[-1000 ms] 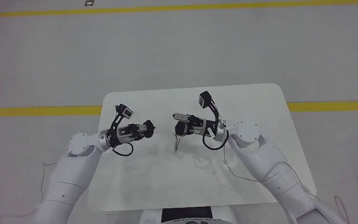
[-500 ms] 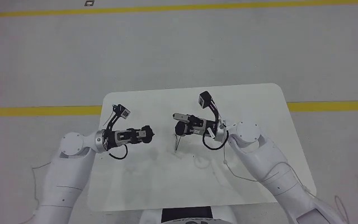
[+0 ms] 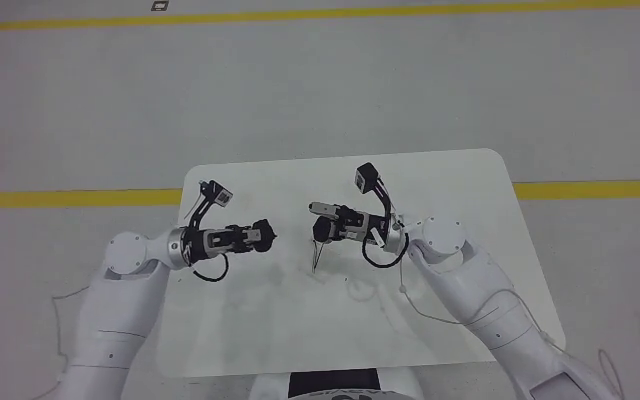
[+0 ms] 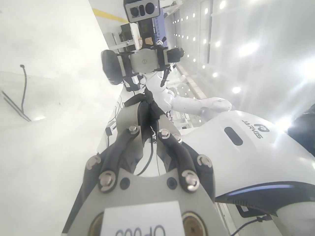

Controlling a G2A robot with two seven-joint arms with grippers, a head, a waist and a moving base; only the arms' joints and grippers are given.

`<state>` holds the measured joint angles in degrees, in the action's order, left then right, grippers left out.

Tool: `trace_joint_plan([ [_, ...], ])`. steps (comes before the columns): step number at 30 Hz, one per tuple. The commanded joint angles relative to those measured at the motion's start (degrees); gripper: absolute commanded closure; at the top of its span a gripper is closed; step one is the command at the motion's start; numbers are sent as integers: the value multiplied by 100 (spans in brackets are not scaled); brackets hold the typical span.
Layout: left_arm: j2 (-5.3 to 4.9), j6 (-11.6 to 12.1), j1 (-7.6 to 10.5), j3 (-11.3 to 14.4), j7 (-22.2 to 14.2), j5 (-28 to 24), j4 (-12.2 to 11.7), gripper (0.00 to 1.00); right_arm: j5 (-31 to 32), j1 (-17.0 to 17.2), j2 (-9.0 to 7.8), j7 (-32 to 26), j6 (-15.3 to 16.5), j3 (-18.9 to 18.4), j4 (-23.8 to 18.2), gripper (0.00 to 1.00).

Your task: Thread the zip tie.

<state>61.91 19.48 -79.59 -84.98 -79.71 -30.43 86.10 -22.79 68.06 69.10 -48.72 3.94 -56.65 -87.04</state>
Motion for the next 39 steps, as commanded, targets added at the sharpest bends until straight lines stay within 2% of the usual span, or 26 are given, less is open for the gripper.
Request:
trace_joint_plan([
  [1, -17, 0, -25, -53, 7, -109, 55, 100, 0, 0, 0, 0, 0, 0, 0, 0],
  [8, -62, 0, -82, -251, 7, -224, 194, 100, 0, 0, 0, 0, 0, 0, 0, 0],
  [12, -89, 0, -129, -337, 7, -79, 304, 100, 0, 0, 0, 0, 0, 0, 0, 0],
  [16, -107, 0, -152, -306, 7, -59, 438, 100, 0, 0, 0, 0, 0, 0, 0, 0],
  [39, -109, 0, -155, -303, 7, -60, 443, 100, 0, 0, 0, 0, 0, 0, 0, 0],
])
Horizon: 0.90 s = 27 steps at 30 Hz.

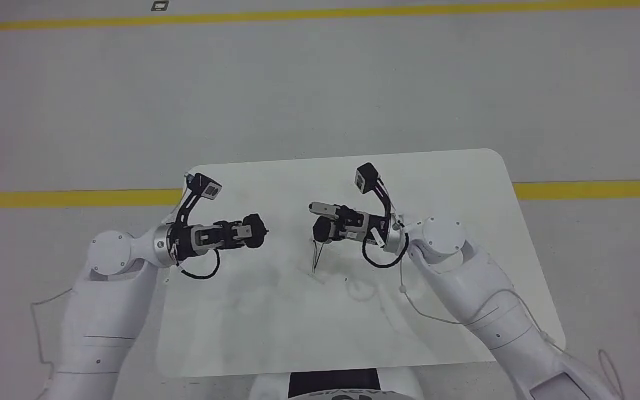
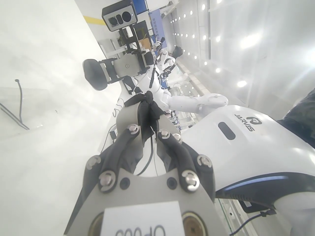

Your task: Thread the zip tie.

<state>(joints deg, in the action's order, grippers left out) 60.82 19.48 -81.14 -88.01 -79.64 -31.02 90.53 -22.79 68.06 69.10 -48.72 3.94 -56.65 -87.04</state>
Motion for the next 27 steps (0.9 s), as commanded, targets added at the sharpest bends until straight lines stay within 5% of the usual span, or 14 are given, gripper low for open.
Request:
trace_joint_plan([
  [1, 0, 0, 0, 0, 0, 0, 0, 100, 0, 0, 0, 0, 0, 0, 0, 0],
  [8, 0, 0, 0, 0, 0, 0, 0, 100, 195, 15, -8, 92, -90, 19, -59, 0],
  [16, 0, 0, 0, 0, 0, 0, 0, 100, 1494, 173, -157, 506, -2342, -46, -1131, 0],
  [27, 0, 0, 0, 0, 0, 0, 0, 100, 2475, -119, -173, 180, -2342, 462, -888, 0],
])
